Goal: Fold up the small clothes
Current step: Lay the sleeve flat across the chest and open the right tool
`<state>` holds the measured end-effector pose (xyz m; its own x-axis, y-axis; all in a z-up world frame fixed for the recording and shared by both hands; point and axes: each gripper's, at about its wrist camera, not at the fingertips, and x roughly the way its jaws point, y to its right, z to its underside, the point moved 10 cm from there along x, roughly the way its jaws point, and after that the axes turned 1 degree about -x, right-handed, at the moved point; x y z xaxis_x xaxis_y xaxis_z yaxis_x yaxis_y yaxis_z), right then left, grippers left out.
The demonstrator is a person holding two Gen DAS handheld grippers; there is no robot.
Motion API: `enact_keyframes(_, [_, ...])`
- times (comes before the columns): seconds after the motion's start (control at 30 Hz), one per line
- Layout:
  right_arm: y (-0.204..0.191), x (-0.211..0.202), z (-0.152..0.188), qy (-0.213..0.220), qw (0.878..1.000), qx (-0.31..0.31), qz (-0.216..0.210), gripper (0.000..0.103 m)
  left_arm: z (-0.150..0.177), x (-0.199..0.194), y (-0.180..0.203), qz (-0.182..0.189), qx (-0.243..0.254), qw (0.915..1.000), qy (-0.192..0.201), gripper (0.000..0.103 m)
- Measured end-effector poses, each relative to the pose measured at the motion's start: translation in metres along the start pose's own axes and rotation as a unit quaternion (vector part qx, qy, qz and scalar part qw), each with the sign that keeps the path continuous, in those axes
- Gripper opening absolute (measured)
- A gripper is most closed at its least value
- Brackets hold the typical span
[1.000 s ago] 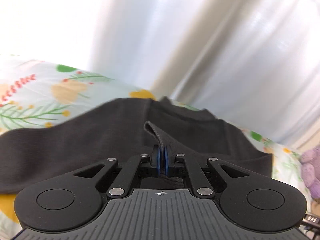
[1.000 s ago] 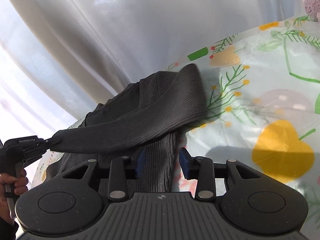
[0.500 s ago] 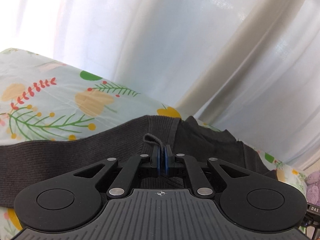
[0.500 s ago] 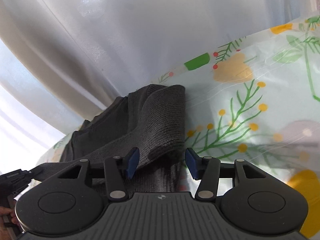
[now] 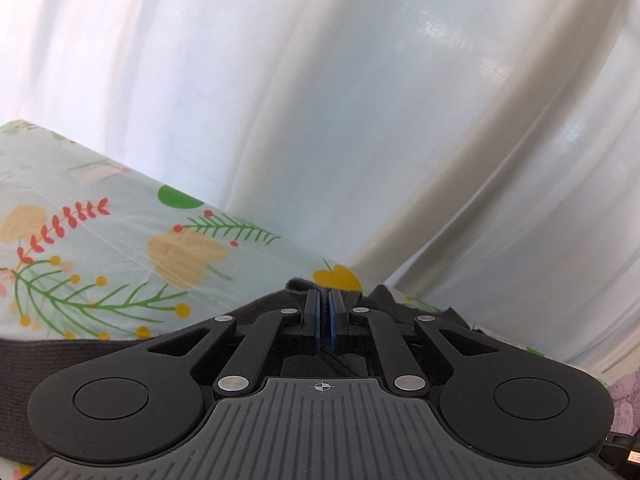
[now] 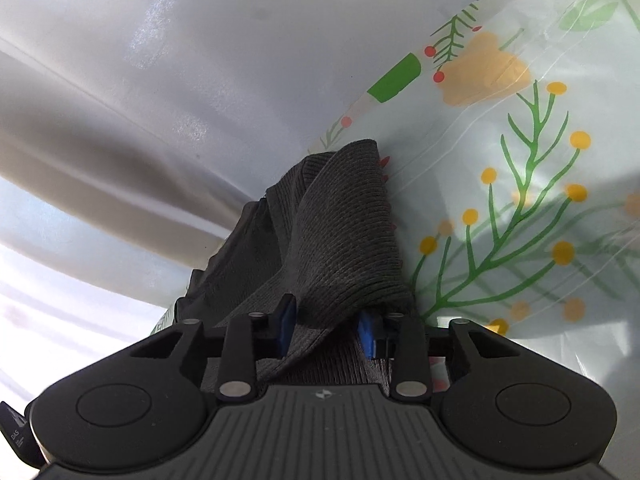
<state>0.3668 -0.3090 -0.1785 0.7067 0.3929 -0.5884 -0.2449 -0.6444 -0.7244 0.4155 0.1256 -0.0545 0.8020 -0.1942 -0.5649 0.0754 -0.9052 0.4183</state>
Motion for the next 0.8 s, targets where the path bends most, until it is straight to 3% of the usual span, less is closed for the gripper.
enact_keyframes(0.1, [0.005, 0.005, -0.003, 0.005, 1.000, 0.025, -0.011, 0.014, 0.005, 0.006, -0.005, 0.000, -0.007, 1.0000, -0.007, 0.006])
enact_keyframes(0.23, [0.010, 0.002, -0.010, 0.040, 0.999, 0.023, -0.002, 0.010, 0.017, 0.018, -0.005, -0.003, 0.004, 0.9996, -0.026, 0.006])
enact_keyframes(0.37, [0.012, -0.005, -0.012, 0.089, 0.993, -0.049, 0.060, 0.010, 0.030, 0.031, -0.001, -0.007, 0.026, 0.9988, -0.041, 0.006])
enact_keyframes(0.53, [0.009, -0.002, -0.009, 0.101, 0.983, -0.119, 0.098, 0.009, 0.040, 0.042, -0.010, -0.018, 0.033, 0.9978, -0.054, 0.006])
enact_keyframes(0.67, [0.016, -0.003, -0.011, 0.086, 0.994, -0.050, 0.042, 0.021, 0.042, 0.044, -0.019, -0.016, 0.026, 0.9976, -0.062, 0.006])
enact_keyframes(0.8, [0.011, 0.006, -0.005, 0.063, 0.997, -0.039, 0.017, 0.022, 0.041, 0.045, -0.020, -0.012, 0.022, 0.9978, -0.062, 0.006])
